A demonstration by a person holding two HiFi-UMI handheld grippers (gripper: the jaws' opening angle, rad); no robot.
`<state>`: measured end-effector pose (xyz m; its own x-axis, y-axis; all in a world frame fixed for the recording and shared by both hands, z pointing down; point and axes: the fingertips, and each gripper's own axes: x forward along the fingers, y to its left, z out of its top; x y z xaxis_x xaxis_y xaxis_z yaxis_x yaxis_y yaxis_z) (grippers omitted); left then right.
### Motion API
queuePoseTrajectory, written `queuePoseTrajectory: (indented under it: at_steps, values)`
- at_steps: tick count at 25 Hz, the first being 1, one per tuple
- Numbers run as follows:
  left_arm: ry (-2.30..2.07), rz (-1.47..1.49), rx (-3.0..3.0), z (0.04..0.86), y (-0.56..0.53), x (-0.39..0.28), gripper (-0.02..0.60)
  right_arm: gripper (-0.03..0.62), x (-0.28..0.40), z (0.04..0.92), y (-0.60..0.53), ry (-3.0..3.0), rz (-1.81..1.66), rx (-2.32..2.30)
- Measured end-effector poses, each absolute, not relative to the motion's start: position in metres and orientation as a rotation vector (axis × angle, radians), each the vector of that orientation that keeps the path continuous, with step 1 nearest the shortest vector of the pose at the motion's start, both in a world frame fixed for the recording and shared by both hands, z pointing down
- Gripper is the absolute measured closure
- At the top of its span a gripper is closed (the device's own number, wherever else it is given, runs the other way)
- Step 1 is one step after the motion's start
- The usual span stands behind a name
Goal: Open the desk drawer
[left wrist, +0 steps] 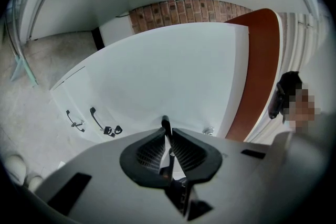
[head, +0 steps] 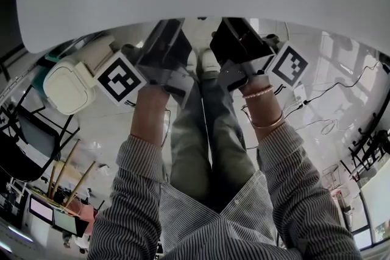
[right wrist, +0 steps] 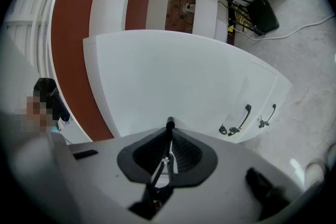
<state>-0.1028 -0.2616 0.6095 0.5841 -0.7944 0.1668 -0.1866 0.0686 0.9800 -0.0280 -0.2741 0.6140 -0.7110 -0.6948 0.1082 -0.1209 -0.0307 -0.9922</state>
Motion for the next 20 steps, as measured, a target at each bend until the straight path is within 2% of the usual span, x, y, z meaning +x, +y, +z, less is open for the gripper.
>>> queuePoseTrajectory:
  at_steps: [20]
  values:
    - [-0.87,-0.549,1.447,0.612,-0.229,-0.099,0.534,0.556,-0.027,0.615,-0.242,1.798,-1.871,-0.772]
